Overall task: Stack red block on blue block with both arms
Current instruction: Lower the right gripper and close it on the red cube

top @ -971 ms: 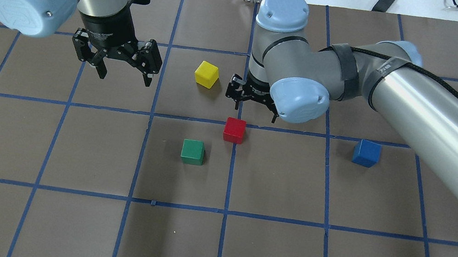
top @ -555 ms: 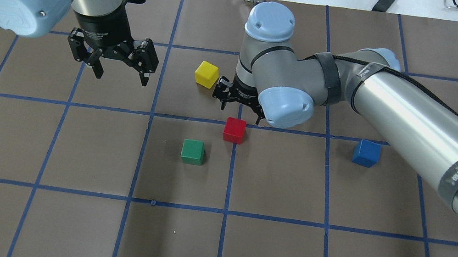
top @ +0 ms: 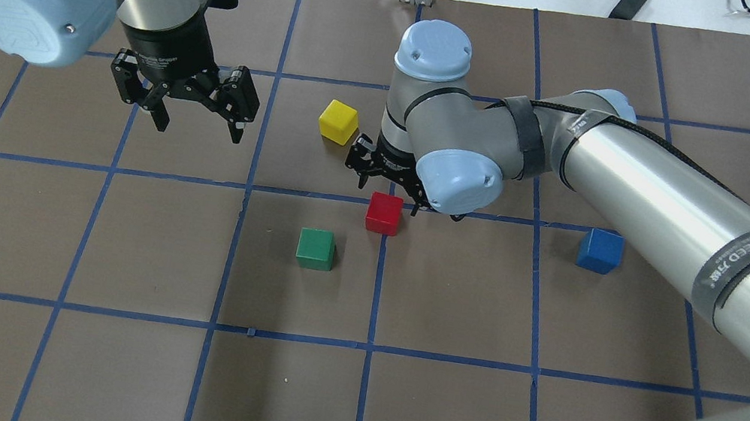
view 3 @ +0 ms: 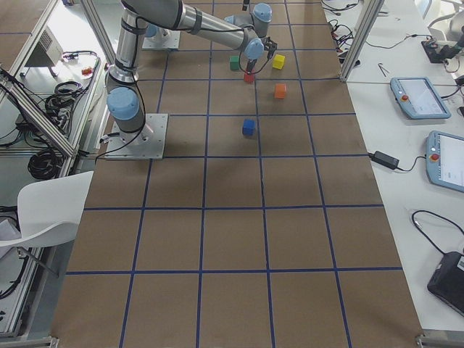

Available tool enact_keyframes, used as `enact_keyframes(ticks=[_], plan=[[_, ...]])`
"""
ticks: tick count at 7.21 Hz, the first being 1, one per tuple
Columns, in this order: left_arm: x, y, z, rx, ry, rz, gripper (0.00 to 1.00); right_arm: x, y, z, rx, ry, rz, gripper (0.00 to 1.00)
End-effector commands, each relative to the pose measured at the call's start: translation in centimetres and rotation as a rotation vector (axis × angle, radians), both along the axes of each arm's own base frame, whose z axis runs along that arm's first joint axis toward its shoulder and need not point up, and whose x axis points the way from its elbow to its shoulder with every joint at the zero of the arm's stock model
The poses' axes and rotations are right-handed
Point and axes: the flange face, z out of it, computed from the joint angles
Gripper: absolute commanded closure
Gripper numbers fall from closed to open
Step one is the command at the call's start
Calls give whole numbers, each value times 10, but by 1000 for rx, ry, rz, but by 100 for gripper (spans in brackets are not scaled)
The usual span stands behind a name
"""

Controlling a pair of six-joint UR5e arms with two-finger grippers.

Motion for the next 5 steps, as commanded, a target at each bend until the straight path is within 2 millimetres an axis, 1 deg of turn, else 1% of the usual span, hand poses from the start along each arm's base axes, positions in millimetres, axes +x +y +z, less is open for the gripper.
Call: enact_keyframes(ticks=[1, 3, 4, 5], plan=[[0, 0, 0, 0, 0, -1, 0, 4, 2, -11, 19, 5, -3, 0], [0, 0, 0, 0, 0, -1, 0, 5, 2, -20, 35, 11, -2, 0], [0, 0, 0, 0, 1, -4, 0, 5, 2, -20, 35, 11, -3, 13], [0, 0, 0, -1, 1, -5, 0, 4, 2, -20, 41, 13, -2, 50]])
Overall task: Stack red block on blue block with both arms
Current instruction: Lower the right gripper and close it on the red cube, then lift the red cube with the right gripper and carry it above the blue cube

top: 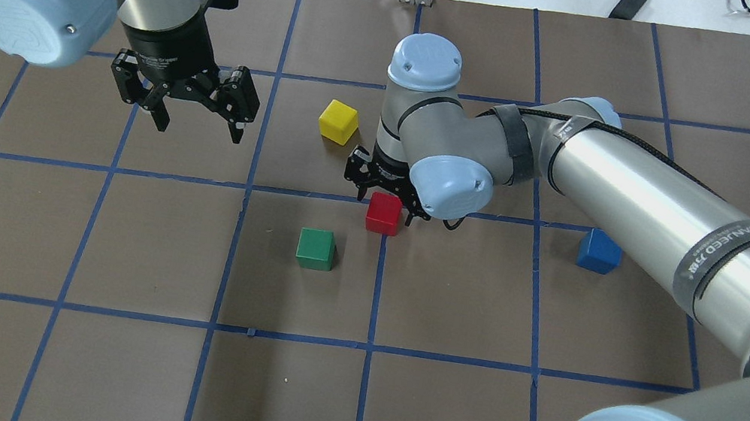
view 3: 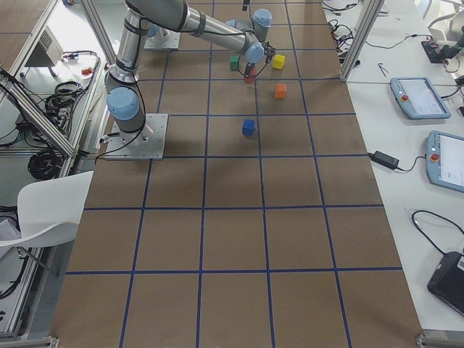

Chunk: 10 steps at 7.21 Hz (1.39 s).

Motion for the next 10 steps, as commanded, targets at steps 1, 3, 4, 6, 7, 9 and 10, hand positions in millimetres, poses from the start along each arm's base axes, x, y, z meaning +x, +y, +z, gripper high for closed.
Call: enact_keyframes(ticks=[1, 3, 4, 6, 7, 9, 10], plan=[[0, 0, 0, -1, 0, -2, 0, 0, 0, 0, 4, 1, 1, 82], [1, 0, 2, -6, 1, -5, 0, 0, -1, 6, -4, -2, -1, 98], [1, -1, 1, -7, 1, -5, 0, -1, -2, 12, -11, -1, -2, 99], [1, -1, 1, -9, 0, -5, 0, -15, 5, 61, -24, 8, 27, 98], [2, -1, 1, -9, 0, -4, 0, -26, 3, 83, -39, 11, 97, 98], [1, -2, 2, -13, 0, -5, 0, -77, -9, 120, -25, 49, 132, 98], [1, -3, 1, -16, 0, -4, 0, -107, -12, 137, -14, 47, 142, 98]])
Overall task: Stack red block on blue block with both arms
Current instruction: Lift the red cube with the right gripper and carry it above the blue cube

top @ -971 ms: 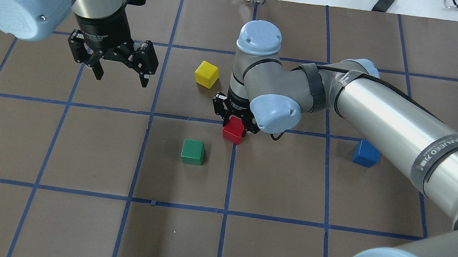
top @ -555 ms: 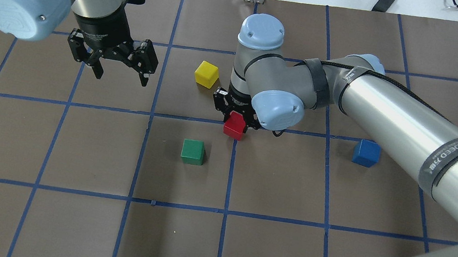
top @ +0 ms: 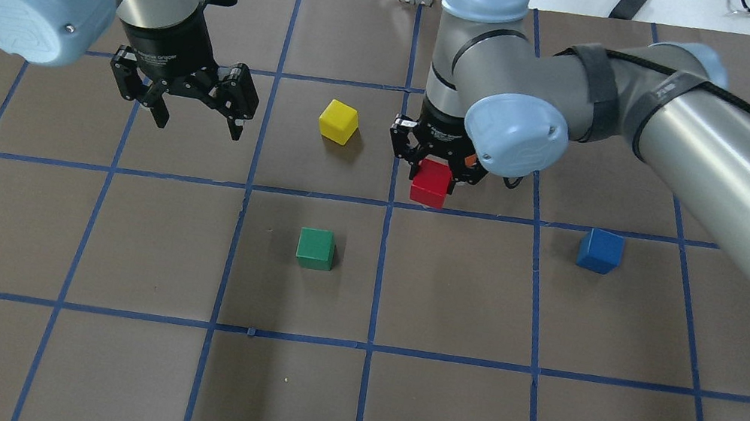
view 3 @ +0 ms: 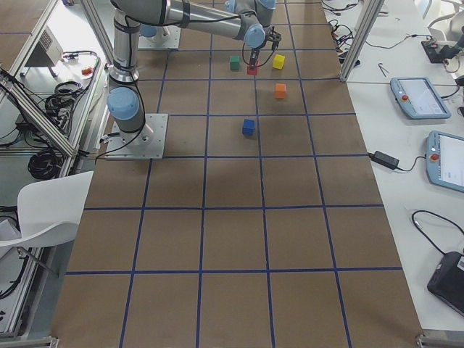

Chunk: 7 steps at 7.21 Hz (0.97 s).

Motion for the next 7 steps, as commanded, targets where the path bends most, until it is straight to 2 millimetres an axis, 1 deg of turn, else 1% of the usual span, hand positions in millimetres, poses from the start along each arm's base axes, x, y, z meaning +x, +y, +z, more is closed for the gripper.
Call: enact_keyframes(ticks=[1, 2, 3, 5, 6, 7], plan=[[0, -3, 1, -19, 0, 2, 0, -64, -3, 36, 25, 4, 5, 98], [0, -3, -1, -16, -1, 2, 0, -92, -6, 37, 47, 52, 6, 97], [0, -4, -2, -14, -3, 2, 0, -114, -11, 35, 56, 75, 17, 97], [-1, -4, -4, -10, -3, 2, 0, -170, -23, 32, 73, 48, 51, 96], [-1, -4, -5, -8, -5, 1, 0, -193, -26, 29, 80, 35, 70, 96], [-2, -4, -7, -4, -5, 0, 0, -209, -24, 21, 96, 24, 85, 96]])
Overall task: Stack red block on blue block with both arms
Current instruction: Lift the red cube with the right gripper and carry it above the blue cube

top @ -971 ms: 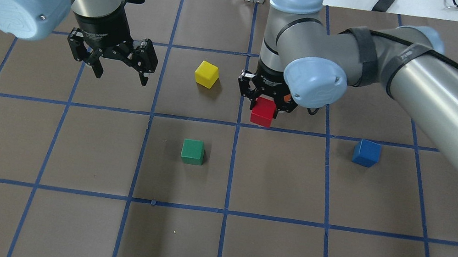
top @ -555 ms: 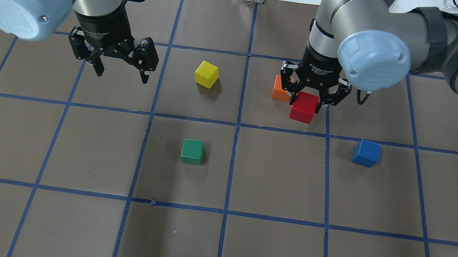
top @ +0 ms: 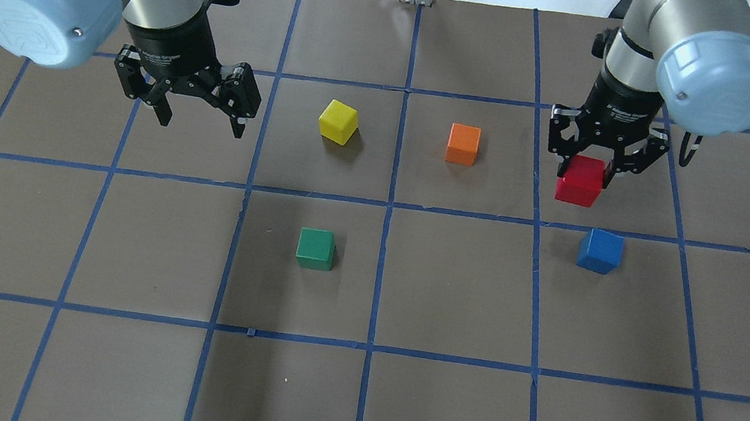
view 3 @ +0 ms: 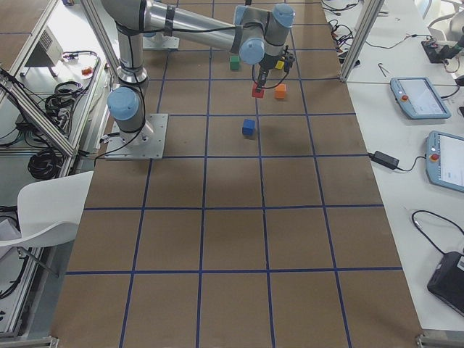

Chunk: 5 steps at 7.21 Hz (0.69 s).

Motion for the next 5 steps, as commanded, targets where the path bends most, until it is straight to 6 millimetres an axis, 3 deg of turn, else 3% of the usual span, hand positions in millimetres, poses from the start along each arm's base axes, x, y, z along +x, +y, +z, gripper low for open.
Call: enact_keyframes(ticks=[1, 3, 5], plan=[[-1, 2, -6, 10, -1, -1, 0, -32, 3, -17, 27, -19, 22, 96], [0, 7, -10, 21, -1, -1, 0, -36, 14, -28, 48, -26, 32, 96], [-1, 9, -13, 27, -3, -1, 0, -60, 11, -28, 36, -31, -16, 96]])
